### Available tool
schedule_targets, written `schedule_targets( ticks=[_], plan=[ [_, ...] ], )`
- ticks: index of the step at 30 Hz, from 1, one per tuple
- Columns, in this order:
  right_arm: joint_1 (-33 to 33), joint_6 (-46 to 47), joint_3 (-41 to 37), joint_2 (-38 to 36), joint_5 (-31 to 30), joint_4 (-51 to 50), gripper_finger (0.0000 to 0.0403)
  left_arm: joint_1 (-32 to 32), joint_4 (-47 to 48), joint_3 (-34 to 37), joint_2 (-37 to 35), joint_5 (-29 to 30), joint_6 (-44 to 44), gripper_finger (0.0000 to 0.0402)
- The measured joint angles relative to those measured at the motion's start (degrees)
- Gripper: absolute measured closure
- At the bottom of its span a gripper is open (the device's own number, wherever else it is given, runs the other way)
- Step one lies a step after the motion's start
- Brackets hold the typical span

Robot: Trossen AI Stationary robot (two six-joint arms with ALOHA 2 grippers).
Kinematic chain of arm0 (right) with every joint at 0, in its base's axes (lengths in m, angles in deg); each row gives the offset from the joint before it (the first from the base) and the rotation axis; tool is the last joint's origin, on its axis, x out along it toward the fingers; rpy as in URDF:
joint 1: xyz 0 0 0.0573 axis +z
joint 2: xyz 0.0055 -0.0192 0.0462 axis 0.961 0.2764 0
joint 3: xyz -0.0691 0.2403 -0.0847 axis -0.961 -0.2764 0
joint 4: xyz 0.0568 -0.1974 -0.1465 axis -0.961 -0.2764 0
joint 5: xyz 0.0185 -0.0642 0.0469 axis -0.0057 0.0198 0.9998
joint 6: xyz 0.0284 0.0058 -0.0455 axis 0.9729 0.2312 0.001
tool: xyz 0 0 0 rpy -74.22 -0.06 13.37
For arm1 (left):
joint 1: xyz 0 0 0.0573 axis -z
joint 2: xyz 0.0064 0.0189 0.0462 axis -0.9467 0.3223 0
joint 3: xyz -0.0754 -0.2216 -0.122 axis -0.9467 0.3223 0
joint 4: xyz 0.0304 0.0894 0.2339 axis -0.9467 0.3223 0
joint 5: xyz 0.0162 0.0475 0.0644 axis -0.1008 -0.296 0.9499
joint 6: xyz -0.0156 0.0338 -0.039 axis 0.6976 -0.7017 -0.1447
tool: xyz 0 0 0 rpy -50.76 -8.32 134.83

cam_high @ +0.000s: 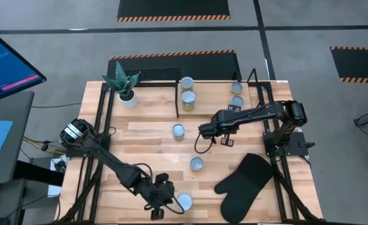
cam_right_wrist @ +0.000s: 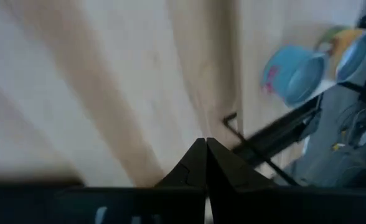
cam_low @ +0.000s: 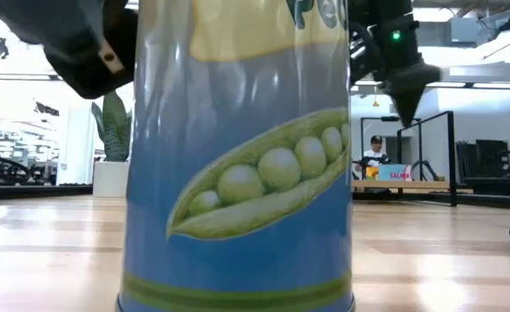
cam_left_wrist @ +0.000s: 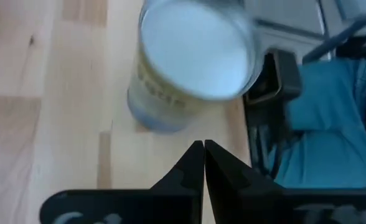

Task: Pick and place cans onto a shelf
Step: Move the canned peas to the center of the table

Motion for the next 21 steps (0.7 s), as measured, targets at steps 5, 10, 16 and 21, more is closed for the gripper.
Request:
schedule_targets(
  ticks=[5, 10, 16, 21],
  plan=[
    [0.04, 5.78, -1.69, -4.96, -1.08, 0.11, 0.0379, 2.54, -1.51, 0.00, 0.00, 0.04, 1.74, 0.0402],
    [0.02, 7.60, -3.08, -10.18, -1.16, 0.79, 0.0381, 5.63, -6.61, 0.00, 0.00, 2.97, 2.22, 0.0401],
    [0.02, 8.53, -3.14, -13.75, -1.24, 2.55, 0.0379, 6.37, -15.19, -0.11, 3.94, 7.27, -0.06, 0.0401],
    [0.02, 8.68, -3.12, -14.76, -1.24, 2.73, 0.0377, 6.37, -15.92, -2.57, 8.47, 9.78, -2.50, 0.0401]
  ],
)
